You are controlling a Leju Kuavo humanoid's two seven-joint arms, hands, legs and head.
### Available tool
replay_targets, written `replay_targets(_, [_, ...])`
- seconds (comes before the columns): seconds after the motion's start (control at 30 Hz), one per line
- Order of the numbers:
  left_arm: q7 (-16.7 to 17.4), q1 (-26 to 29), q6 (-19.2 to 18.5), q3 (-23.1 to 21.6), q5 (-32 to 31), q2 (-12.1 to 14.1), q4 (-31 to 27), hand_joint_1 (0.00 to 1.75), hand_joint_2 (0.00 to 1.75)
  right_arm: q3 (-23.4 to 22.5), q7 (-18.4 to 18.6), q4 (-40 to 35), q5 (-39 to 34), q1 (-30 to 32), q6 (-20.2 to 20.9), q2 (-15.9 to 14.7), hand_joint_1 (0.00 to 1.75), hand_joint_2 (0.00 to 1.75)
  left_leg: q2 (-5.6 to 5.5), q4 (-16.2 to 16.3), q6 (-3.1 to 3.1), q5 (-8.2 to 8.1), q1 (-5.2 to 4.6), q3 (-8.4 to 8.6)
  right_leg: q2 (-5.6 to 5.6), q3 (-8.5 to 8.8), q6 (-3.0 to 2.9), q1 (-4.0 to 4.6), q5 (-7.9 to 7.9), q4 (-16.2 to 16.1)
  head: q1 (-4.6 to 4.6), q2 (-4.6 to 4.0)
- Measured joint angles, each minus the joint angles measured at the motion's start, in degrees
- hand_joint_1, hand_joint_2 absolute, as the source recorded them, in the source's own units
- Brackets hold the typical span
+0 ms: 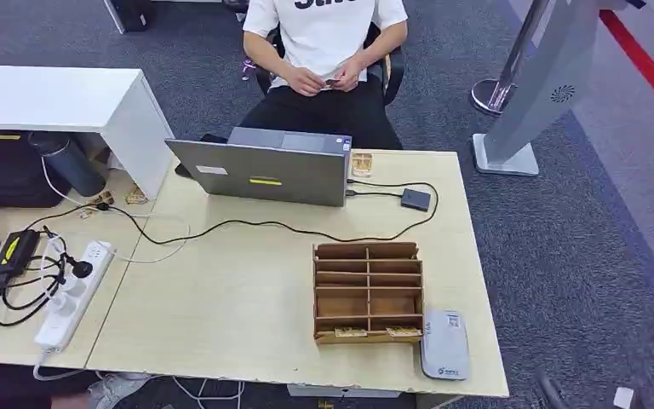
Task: Pass the card to the sensor for recognition and then transmit it.
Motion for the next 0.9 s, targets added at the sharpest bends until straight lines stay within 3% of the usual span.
replay_targets(0.57, [1.1, -4.0, 0.3, 25.8, -4.5, -11.7, 14.9, 0.00, 1.75, 0.0, -0.2, -20.3, -4.0, 1.2, -0.4, 7.8, 0.00, 1.75, 0.05, 0.0, 0.00, 0.00, 0.00, -0.04, 0.07, -0.06, 0.00, 0.00, 0.00, 0.0, 0.00, 0.00])
replay_targets(0.9, [-2.1, -6.9, 1.6, 42.2, 0.2, -18.3, 20.2, 0.00, 1.75, 0.0, -0.2, -30.9, -5.1, 2.9, -0.6, 11.8, 0.00, 1.75, 0.05, 0.0, 0.00, -0.01, 0.00, -0.05, 0.07, -0.07, 0.00, 0.00, 0.00, 0.0, 0.00, 0.00])
